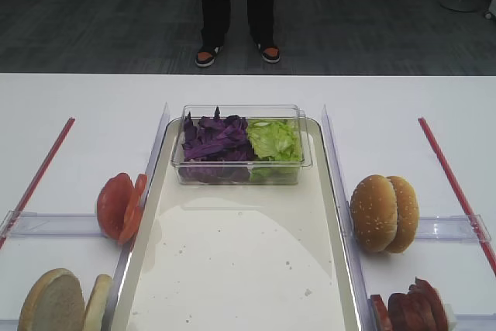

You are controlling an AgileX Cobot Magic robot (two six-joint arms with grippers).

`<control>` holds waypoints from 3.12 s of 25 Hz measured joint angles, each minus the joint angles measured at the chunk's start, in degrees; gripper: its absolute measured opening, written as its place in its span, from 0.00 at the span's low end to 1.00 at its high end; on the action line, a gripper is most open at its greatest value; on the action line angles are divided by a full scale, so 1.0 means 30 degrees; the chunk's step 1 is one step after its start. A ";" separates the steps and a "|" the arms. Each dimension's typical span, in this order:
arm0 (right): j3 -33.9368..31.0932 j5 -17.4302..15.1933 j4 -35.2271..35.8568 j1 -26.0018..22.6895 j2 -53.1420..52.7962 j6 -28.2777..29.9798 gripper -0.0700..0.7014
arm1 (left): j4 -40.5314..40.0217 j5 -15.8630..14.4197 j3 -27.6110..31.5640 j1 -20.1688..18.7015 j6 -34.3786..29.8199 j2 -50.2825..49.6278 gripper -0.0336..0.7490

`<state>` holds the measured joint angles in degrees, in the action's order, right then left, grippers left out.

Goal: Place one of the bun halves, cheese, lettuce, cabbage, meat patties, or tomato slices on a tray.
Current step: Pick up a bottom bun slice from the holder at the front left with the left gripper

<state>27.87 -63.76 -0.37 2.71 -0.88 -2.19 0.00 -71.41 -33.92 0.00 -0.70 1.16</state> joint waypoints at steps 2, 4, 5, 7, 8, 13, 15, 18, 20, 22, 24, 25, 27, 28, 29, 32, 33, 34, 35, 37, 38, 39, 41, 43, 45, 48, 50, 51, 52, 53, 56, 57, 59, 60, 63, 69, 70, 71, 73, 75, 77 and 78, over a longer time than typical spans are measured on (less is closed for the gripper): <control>0.0000 0.0000 0.0000 0.0000 0.0000 0.0000 0.99 | 0.0000 -0.0487 -0.0561 0.0000 -0.0074 -0.0388 0.80; 0.0000 0.0000 0.0000 0.0000 0.0000 0.0000 0.99 | 0.0000 -0.0575 -0.1046 -0.0015 -0.0074 -0.0981 0.80; 0.0000 0.0000 0.0000 0.0000 0.0000 0.0000 0.99 | 0.0000 -0.0614 -0.1512 -0.0180 -0.0074 -0.1453 0.80; 0.0000 0.0000 0.0000 0.0000 0.0000 0.0000 0.99 | 0.0000 -0.0614 -0.1838 -0.0459 -0.0074 -0.1840 0.80; 0.0000 0.0000 0.0000 0.0000 0.0000 0.0000 0.99 | 0.0000 -0.0614 -0.2122 -0.0711 0.0007 -0.2172 0.80; 0.0000 0.0000 0.0000 0.0000 0.0000 0.0000 0.99 | 0.0000 -0.0614 -0.2833 -0.1394 0.0572 -0.3437 0.80; 0.0000 0.0000 0.0000 0.0000 0.0000 0.0000 0.99 | 0.0000 -0.0614 -0.3045 -0.1464 0.0843 -0.3894 0.80; 0.0000 0.0000 0.0000 0.0000 0.0000 0.0000 0.99 | 0.0000 -0.0614 -0.3369 -0.1505 0.1177 -0.4649 0.79; 0.0000 0.0000 0.0000 0.0000 0.0000 0.0000 0.99 | 0.0237 -0.0614 -0.3512 -0.1698 0.1352 -0.5288 0.76; 0.0000 0.0000 0.0000 0.0000 0.0000 0.0000 0.99 | 0.0462 -0.0614 -0.3611 -0.2025 0.1352 -0.5774 0.75; 0.0000 0.0000 0.0000 0.0000 0.0000 0.0000 0.99 | 0.0503 -0.0614 -0.3741 -0.2358 0.1401 -0.6512 0.75; 0.0000 0.0000 0.0000 0.0000 0.0000 0.0000 0.99 | 0.0503 -0.0614 -0.3785 -0.2542 0.1401 -0.6834 0.74; 0.0000 0.0000 0.0000 0.0000 0.0000 0.0000 0.99 | 0.0503 -0.0614 -0.3949 -0.2921 0.1446 -0.7594 0.74; 0.0000 0.0000 0.0000 0.0000 0.0000 0.0000 0.99 | 0.0503 -0.0614 -0.4077 -0.3128 0.1460 -0.7997 0.74; 0.0000 0.0000 0.0000 0.0000 0.0000 0.0000 0.99 | 0.0503 -0.0614 -0.4170 -0.3331 0.1490 -0.8326 0.74; 0.0000 0.0000 0.0000 0.0000 0.0000 0.0000 0.99 | 0.0531 -0.0572 -0.4554 -0.3870 0.1490 -0.9418 0.74; 0.0000 0.0000 0.0000 0.0000 0.0000 0.0000 0.99 | 0.0531 -0.0572 -0.4605 -0.4040 0.1490 -0.9680 0.74; 0.0000 0.0000 0.0000 0.0000 0.0000 0.0000 0.99 | 0.0531 -0.0572 -0.4693 -0.4160 0.1504 -0.9960 0.74; 0.0000 0.0000 0.0000 0.0000 0.0000 0.0000 0.99 | 0.0542 -0.0529 -0.4770 -0.4330 0.1537 -1.0204 0.74; 0.0000 0.0000 0.0000 0.0000 0.0000 0.0000 0.99 | 0.0574 -0.0497 -0.4762 -0.4699 0.1578 -1.0546 0.74; 0.0000 0.0000 0.0000 0.0000 0.0000 0.0000 0.99 | 0.0574 -0.0497 -0.4762 -0.4840 0.1661 -1.0712 0.74; 0.0000 0.0000 0.0000 0.0000 0.0000 0.0000 0.99 | 0.0574 -0.0497 -0.4762 -0.5005 0.1737 -1.0884 0.74; 0.0000 0.0000 0.0000 0.0000 0.0000 0.0000 0.99 | 0.0582 -0.0497 -0.4762 -0.5242 0.2040 -1.1125 0.74; 0.0000 0.0000 0.0000 0.0000 0.0000 0.0000 0.99 | 0.0615 -0.0484 -0.4762 -0.5422 0.2508 -1.1616 0.74; 0.0000 0.0000 0.0000 0.0000 0.0000 0.0000 0.99 | 0.0901 -0.0454 -0.4762 -0.5471 0.2635 -1.2042 0.74; 0.0000 0.0000 0.0000 0.0000 0.0000 0.0000 0.99 | 0.1401 -0.0368 -0.4762 -0.5503 0.2943 -1.2945 0.74; 0.0000 0.0000 0.0000 0.0000 0.0000 0.0000 0.99 | 0.1755 -0.0337 -0.4762 -0.5503 0.3075 -1.3777 0.74; 0.0000 0.0000 0.0000 0.0000 0.0000 0.0000 0.99 | 0.1912 -0.0337 -0.4762 -0.5503 0.3110 -1.4017 0.74; 0.0000 0.0000 0.0000 0.0000 0.0000 0.0000 0.99 | 0.2081 -0.0337 -0.4762 -0.5503 0.3122 -1.4304 0.74; 0.0000 0.0000 0.0000 0.0000 0.0000 0.0000 0.99 | 0.2182 -0.0337 -0.4762 -0.5503 0.3122 -1.4578 0.74; 0.0000 0.0000 0.0000 0.0000 0.0000 0.0000 0.99 | 0.2329 -0.0216 -0.4762 -0.5626 0.3166 -1.5335 0.74; 0.0000 0.0000 0.0000 0.0000 0.0000 0.0000 0.99 | 0.2400 -0.0188 -0.4762 -0.5714 0.3206 -1.5768 0.74; 0.0000 0.0000 0.0000 0.0000 0.0000 0.0000 0.99 | 0.2400 -0.0188 -0.4762 -0.5747 0.3236 -1.6150 0.74; 0.0000 0.0000 0.0000 0.0000 0.0000 0.0000 0.99 | 0.2400 -0.0188 -0.4762 -0.5747 0.3236 -1.6270 0.74; 0.0000 0.0000 0.0000 0.0000 0.0000 0.0000 0.99 | 0.2474 -0.0140 -0.4762 -0.5747 0.3280 -1.7115 0.74; 0.0000 0.0000 0.0000 0.0000 0.0000 0.0000 0.99 | 0.2887 -0.0055 -0.4762 -0.5747 0.3280 -1.8088 0.74; 0.0000 0.0000 0.0000 0.0000 0.0000 0.0000 0.99 | 0.2926 -0.0055 -0.4762 -0.5747 0.3280 -1.8275 0.74; 0.0000 0.0000 0.0000 0.0000 0.0000 0.0000 0.99 | 0.2958 -0.0055 -0.4762 -0.5747 0.3280 -1.8419 0.74; 0.0000 0.0000 0.0000 0.0000 0.0000 0.0000 0.99 | 0.2958 -0.0021 -0.4762 -0.5747 0.3280 -1.8708 0.74; 0.0000 0.0000 0.0000 0.0000 0.0000 0.0000 0.99 | 0.2958 -0.0021 -0.4762 -0.5747 0.3314 -1.8971 0.74; 0.0000 0.0000 0.0000 0.0000 0.0000 0.0000 0.99 | 0.2958 0.0020 -0.4762 -0.5747 0.3367 -1.9200 0.74; 0.0000 0.0000 0.0000 0.0000 0.0000 0.0000 0.99 | 0.2958 0.0020 -0.4762 -0.5747 0.3367 -1.9335 0.74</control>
<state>27.87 -63.76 -0.37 2.71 -0.88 -2.19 8.88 -71.34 -48.21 -17.24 9.40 -56.84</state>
